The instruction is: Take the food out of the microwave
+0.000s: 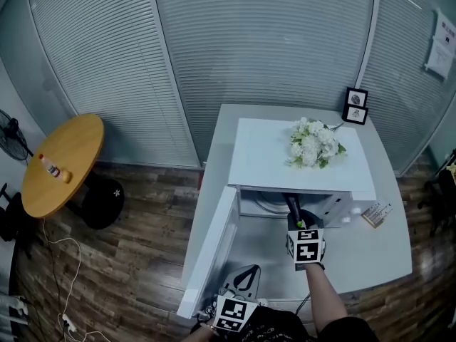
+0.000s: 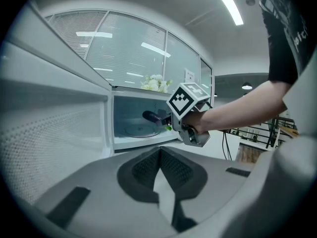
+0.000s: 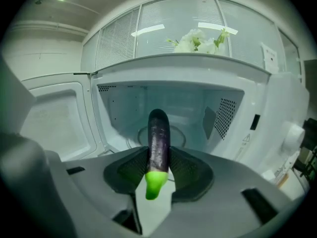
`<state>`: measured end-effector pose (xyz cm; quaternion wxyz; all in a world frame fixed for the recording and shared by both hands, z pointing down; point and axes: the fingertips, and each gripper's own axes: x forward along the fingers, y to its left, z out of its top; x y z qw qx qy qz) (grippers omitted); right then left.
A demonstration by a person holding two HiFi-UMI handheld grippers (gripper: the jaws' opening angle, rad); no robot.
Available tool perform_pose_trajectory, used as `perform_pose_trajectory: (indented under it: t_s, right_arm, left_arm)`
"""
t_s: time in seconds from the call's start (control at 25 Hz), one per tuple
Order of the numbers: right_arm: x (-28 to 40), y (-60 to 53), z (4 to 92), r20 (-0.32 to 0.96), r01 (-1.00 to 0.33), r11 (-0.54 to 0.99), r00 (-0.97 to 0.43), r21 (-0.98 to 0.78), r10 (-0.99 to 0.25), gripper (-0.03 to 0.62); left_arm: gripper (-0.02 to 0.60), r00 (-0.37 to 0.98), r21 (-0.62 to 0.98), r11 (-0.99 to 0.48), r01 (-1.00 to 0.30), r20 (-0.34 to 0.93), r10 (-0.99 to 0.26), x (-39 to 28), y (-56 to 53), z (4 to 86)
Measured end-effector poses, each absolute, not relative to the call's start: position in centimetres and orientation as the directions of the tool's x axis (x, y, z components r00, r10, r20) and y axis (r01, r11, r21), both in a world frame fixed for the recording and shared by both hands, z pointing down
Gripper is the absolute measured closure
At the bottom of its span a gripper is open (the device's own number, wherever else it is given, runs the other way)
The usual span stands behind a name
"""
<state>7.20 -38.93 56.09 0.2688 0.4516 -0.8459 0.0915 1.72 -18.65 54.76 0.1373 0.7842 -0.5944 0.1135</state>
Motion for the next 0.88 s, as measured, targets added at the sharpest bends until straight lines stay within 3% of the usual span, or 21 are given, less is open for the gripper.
perform_pose_trajectory:
  t_s: [0.88]
  right_arm:
    - [10.2, -34.1, 54.9, 0.530, -0.842, 0.532, -0.411, 0.091, -0.741, 0.461]
  left_arm:
    - [0.574, 0.323, 0.109, -0.304, -0.946, 0.310, -0.894, 2.7, -18.0, 54.7]
